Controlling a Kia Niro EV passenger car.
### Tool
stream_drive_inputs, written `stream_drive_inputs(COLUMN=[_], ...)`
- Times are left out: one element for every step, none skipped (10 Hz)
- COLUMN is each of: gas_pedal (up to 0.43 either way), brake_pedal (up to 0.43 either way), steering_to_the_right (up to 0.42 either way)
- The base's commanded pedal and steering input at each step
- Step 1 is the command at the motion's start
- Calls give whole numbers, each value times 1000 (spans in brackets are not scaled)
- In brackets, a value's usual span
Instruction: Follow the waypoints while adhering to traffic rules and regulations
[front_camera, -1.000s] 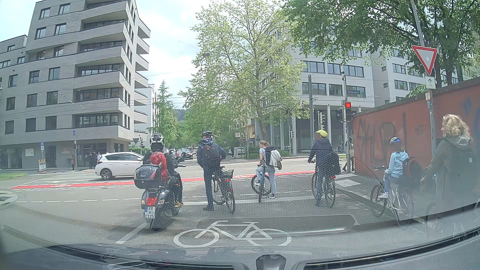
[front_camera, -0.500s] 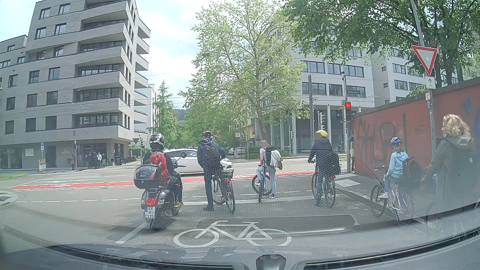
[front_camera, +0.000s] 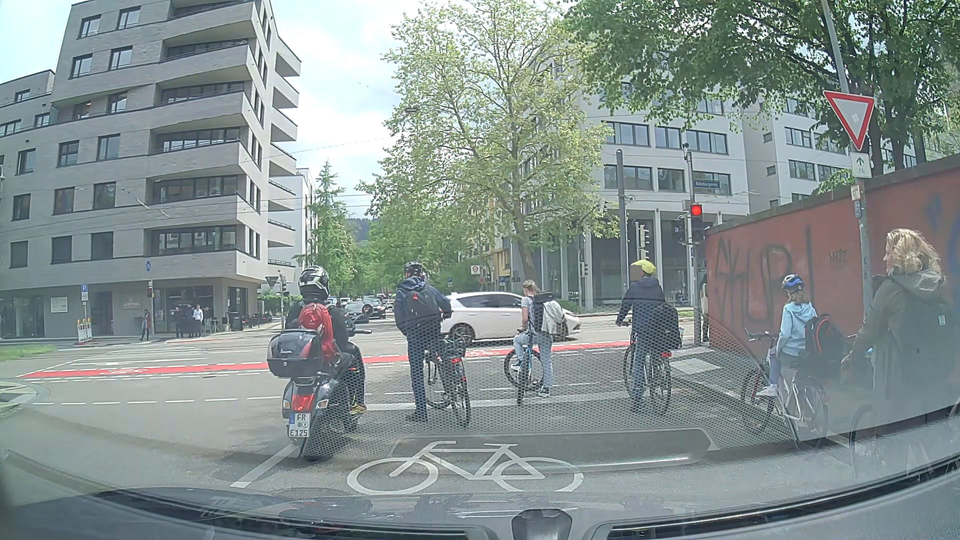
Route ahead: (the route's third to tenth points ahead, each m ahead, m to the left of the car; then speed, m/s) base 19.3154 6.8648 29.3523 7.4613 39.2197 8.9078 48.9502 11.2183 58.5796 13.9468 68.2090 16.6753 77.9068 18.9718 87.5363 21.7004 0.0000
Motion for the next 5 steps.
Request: stream_drive_inputs(gas_pedal=[0, 0, 0, 0, 0], brake_pedal=[268, 268, 268, 262, 262], steering_to_the_right=[-15, -15, -15, -15, -15])
